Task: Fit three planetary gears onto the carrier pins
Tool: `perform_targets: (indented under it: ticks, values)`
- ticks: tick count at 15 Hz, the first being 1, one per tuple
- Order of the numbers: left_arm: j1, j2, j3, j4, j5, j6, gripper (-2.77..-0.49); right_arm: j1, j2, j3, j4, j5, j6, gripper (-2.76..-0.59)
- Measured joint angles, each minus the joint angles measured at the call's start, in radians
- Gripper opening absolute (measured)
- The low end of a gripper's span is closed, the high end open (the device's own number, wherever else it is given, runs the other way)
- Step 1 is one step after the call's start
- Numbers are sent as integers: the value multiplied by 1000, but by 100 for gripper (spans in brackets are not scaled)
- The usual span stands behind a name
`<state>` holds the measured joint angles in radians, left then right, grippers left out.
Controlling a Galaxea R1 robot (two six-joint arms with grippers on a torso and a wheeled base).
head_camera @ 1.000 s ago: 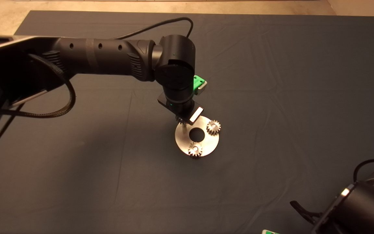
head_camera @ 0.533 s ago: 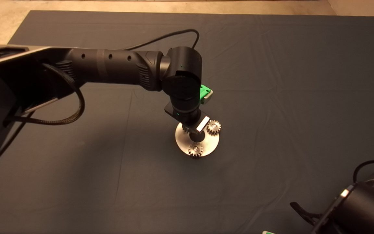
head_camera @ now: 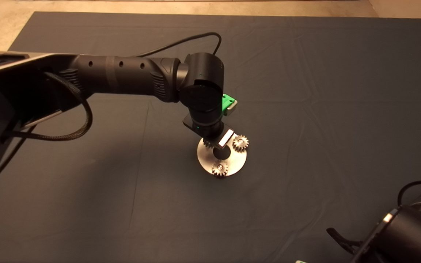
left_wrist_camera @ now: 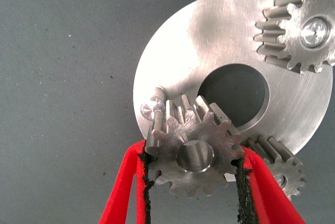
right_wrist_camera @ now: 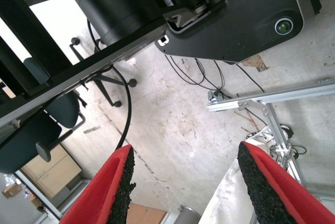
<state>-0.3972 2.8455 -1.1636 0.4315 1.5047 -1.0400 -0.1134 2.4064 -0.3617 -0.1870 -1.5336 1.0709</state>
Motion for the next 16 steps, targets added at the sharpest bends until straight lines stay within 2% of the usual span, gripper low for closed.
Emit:
perform_targets:
  ticks: [4,7,16]
  values:
    - [0,-9,0,19,-1,0,-251,0,0,0,0,0,0,-191]
    - [0,-12,1,45,-4,0,-251,0,0,0,0,0,1,-191]
    - [1,-32,7,49,-6,0,-251,0,-1,0,0,0,3,-191]
